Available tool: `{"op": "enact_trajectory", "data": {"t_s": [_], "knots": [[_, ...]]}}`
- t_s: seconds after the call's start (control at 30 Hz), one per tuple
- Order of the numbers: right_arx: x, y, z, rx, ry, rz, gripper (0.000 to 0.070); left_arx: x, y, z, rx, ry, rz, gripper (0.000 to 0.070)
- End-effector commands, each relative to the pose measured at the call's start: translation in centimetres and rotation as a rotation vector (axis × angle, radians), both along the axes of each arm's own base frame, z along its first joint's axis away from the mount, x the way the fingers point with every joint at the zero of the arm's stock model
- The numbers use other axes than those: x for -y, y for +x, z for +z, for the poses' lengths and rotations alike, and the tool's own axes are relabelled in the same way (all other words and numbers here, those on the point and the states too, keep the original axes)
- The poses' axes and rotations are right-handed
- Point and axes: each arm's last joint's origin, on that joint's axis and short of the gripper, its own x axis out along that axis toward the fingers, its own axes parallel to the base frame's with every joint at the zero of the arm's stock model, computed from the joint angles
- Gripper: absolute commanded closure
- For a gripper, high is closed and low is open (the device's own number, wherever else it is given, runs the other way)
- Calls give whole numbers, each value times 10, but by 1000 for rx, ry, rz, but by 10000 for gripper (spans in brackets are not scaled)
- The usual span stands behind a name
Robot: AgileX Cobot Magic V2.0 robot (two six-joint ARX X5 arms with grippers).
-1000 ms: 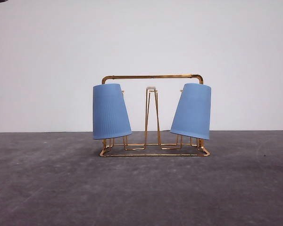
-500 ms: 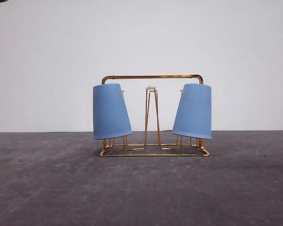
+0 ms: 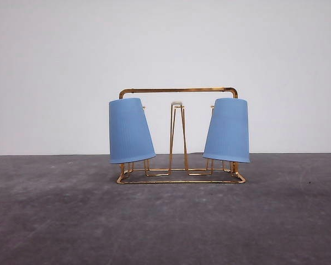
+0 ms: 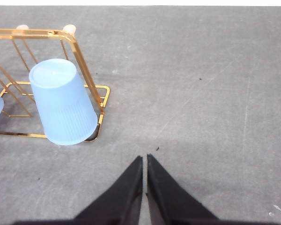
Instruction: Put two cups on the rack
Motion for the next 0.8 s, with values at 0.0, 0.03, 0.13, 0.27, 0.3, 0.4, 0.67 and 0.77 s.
{"op": "enact_trajectory", "data": {"t_s": [0.0,0.03,0.13,0.27,0.3,0.4,0.67,0.77], "knots": [[0,1,3,11,10,-6,689,-1,-12,-16,61,-29,23,685],[0,1,3,11,10,-6,689,-2,-18,-25,82,-28,29,685],[0,2,3,12,10,-6,689,-3,-28,-49,125,-27,41,685],[0,1,3,11,10,-6,689,-4,-34,-72,166,-24,51,685],[0,1,3,11,10,-6,689,-4,-34,-76,181,-24,52,685],[0,1,3,11,10,-6,689,-4,-34,-87,233,-24,52,685],[0,1,3,11,10,-6,689,-4,-31,-96,238,-30,53,685],[0,1,3,12,10,-7,689,-4,-31,-96,240,-30,53,685]]}}
